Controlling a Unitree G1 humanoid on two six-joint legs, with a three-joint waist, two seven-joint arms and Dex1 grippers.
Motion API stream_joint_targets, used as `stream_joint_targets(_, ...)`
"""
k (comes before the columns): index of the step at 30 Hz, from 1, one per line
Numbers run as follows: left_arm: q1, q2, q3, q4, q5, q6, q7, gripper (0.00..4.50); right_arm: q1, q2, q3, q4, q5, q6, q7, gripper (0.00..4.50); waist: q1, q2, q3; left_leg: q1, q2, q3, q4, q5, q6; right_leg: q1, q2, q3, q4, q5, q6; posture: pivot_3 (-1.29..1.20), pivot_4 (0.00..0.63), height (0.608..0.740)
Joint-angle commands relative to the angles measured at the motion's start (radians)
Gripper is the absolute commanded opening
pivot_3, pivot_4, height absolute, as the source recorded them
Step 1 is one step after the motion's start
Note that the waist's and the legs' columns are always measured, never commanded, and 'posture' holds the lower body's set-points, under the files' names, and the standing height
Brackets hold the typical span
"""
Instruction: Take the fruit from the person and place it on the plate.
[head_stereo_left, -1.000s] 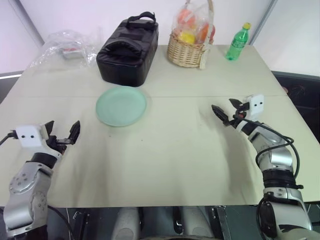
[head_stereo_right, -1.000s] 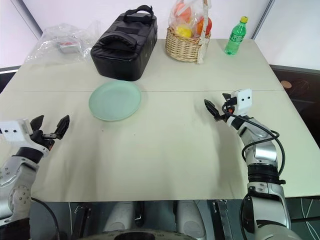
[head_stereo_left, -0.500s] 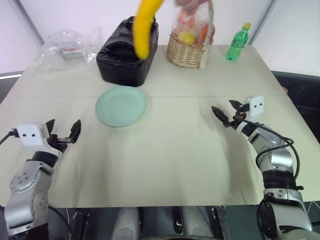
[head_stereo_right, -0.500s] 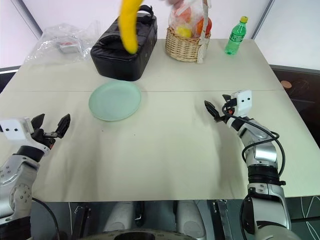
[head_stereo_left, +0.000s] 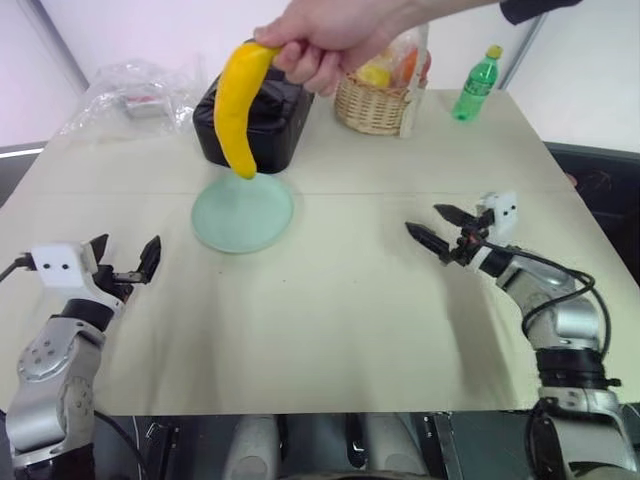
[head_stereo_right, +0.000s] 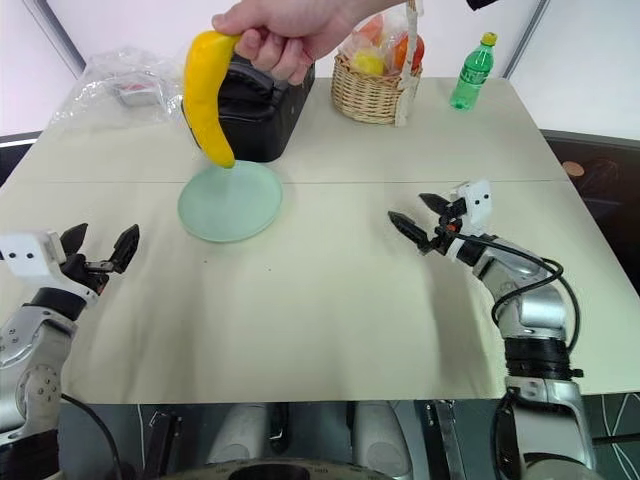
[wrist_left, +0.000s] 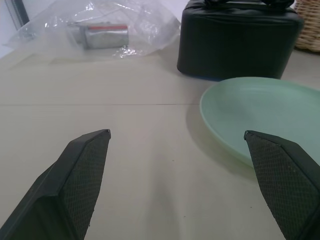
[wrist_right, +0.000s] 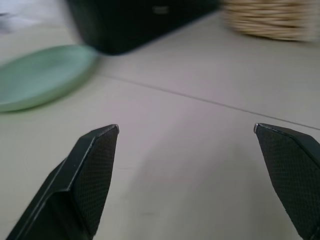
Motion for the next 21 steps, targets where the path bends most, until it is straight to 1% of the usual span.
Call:
stream_joint_targets(1, -0.030, 0.051, 0.009, -0.026, -0.028, 0.021, -0.034, 4.50, -0.007, -0.057, -0.005, -0.170, 0.111, 0.142, 0.048, 4.43, 0.001, 0.000, 0.000, 0.000, 0.000, 0.000, 0.000, 0.000, 0.000, 0.000, 0.000, 0.000, 0.000, 0.000, 0.000, 0.00, 0.150, 0.740)
stream_joint_targets(4, -0.071, 0.119, 0.003, -0.053, -0.090, 0.077, -0.104, 4.50, -0.024, -0.078, -0.004, -0.241, 0.151, 0.210, 0.045, 4.43, 0.001, -0.001, -0.001, 0.000, 0.000, -0.001, 0.000, 0.000, 0.000, 0.000, 0.000, -0.001, 0.000, 0.000, 0.000, 0.00, 0.150, 0.740)
stream_joint_targets(8, -0.205, 0.244, -0.027, -0.085, -0.211, 0.187, -0.204, 4.50, -0.056, -0.071, 0.011, -0.277, 0.147, 0.227, 0.027, 4.43, 0.001, -0.001, 0.000, 0.000, 0.000, -0.001, 0.001, 0.000, 0.000, 0.000, 0.000, -0.001, 0.000, 0.000, -0.001, 0.00, 0.150, 0.740)
stream_joint_targets(11, -0.316, 0.297, -0.076, -0.085, -0.256, 0.243, -0.245, 4.50, -0.076, -0.059, 0.014, -0.282, 0.156, 0.237, 0.018, 4.43, 0.002, -0.001, 0.000, -0.001, 0.000, -0.001, 0.001, 0.000, 0.000, 0.000, 0.000, -0.001, 0.000, 0.000, 0.000, 0.00, 0.150, 0.740)
stream_joint_targets(15, -0.434, 0.305, -0.136, -0.047, -0.243, 0.255, -0.250, 4.50, -0.117, -0.025, -0.021, -0.318, 0.245, 0.292, -0.018, 4.43, -0.001, -0.001, 0.000, 0.000, 0.000, -0.001, 0.001, 0.000, 0.000, 0.000, 0.001, -0.001, 0.000, 0.000, 0.000, 0.00, 0.150, 0.740)
stream_joint_targets(21, -0.569, 0.271, -0.236, 0.016, -0.207, 0.235, -0.273, 4.50, -0.142, -0.017, -0.016, -0.373, 0.290, 0.318, -0.055, 4.43, 0.000, -0.001, 0.000, -0.001, 0.000, -0.001, 0.001, 0.000, 0.000, 0.000, 0.002, -0.001, 0.000, 0.000, 0.000, 0.00, 0.150, 0.740)
